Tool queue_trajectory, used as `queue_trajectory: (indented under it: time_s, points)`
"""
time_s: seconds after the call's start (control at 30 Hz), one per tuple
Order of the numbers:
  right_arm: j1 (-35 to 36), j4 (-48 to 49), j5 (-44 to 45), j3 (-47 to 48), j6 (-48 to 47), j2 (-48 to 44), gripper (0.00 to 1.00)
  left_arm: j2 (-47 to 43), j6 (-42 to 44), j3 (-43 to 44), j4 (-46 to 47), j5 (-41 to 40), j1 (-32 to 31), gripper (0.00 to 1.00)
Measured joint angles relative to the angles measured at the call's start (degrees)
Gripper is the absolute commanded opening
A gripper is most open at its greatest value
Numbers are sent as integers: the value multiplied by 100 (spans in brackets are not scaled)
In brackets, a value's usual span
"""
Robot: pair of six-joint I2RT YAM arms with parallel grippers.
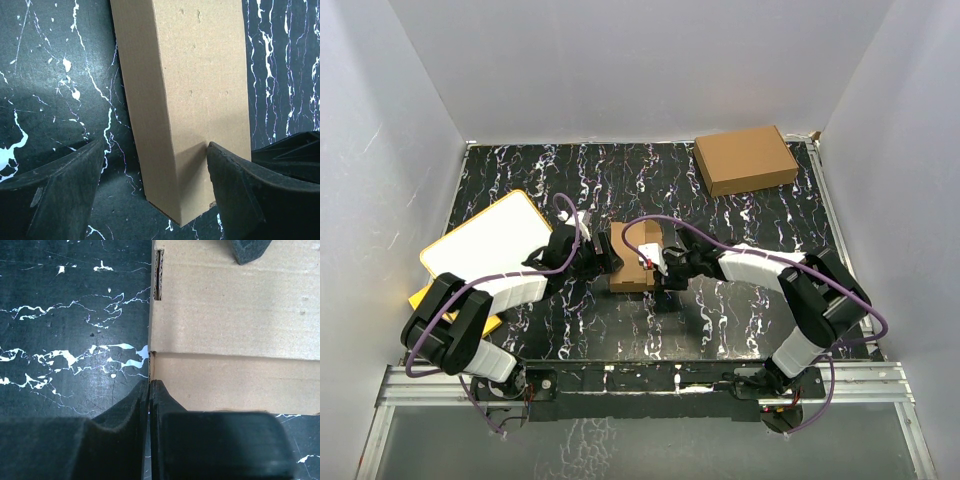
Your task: Fold the paper box
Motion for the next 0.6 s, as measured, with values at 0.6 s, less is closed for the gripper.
queue_trajectory:
  time_s: [0.6]
  points:
    - [87, -389, 74, 380, 599, 105, 8, 195, 4, 179, -13, 256, 28, 74]
